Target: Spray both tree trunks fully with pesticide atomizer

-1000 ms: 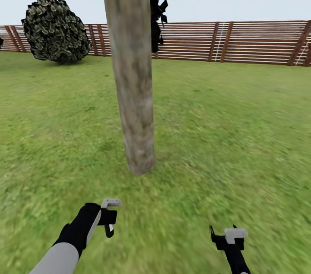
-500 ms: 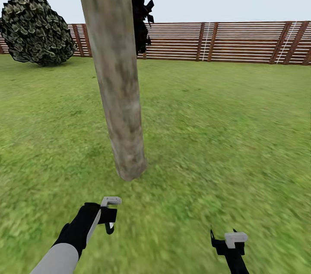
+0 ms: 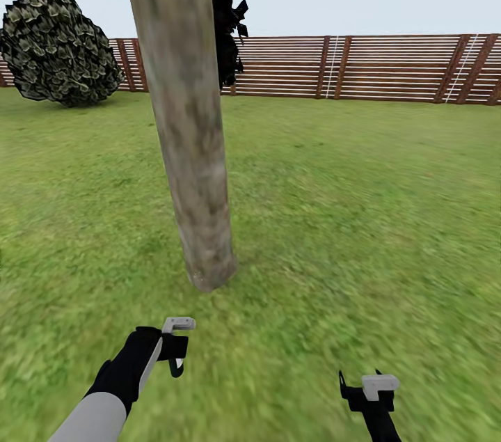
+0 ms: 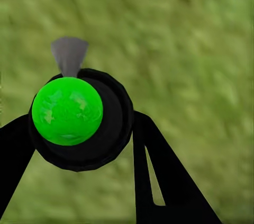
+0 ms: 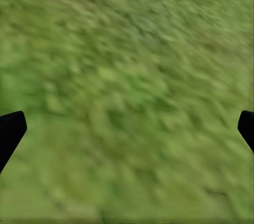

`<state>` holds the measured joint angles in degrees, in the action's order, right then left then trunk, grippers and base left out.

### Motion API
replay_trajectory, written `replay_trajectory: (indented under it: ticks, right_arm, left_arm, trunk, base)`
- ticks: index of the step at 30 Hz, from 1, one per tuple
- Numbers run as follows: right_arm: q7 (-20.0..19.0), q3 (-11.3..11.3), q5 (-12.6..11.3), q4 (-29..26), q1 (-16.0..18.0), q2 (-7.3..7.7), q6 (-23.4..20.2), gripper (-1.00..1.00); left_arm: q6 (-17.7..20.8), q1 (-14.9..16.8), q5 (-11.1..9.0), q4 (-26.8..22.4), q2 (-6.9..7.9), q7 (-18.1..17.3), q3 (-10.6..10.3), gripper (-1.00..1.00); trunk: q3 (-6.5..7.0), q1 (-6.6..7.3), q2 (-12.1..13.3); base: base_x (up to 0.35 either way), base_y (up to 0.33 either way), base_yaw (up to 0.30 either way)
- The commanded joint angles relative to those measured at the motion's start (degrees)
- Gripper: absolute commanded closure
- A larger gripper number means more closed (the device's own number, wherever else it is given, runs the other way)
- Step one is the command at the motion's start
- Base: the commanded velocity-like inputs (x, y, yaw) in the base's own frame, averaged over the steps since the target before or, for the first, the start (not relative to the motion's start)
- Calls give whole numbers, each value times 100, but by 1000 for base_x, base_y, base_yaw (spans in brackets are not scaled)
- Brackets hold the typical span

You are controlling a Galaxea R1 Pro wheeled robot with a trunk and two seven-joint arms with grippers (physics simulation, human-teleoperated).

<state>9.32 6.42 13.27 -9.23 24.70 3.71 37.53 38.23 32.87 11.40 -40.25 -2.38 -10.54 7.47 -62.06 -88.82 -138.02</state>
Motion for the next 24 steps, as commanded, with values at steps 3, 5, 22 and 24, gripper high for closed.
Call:
replay_trajectory:
  ticks: [3,5,22,24]
  right_arm:
    - [0,0,0,0,0,-1,0,-100]
    - [0,0,0,0,0,-2,0,-100]
    - [-16,0,-8,165,0,-37,0,-100]
    - [-17,0,-9,173,0,-37,0,-100]
  left_arm:
    - [-3,0,1,0,1,-1,0,100]
    - [-3,0,2,0,2,-3,0,100]
    - [45,547,-3,73,-51,65,1,100]
    - [47,621,13,78,-259,263,-7,100]
  trunk:
    - [0,0,0]
    - [0,0,0]
    - [0,0,0]
    - [0,0,0]
  base:
    - [-192,0,0]
    - [-230,0,0]
    - [-17,0,0]
    - [0,0,0]
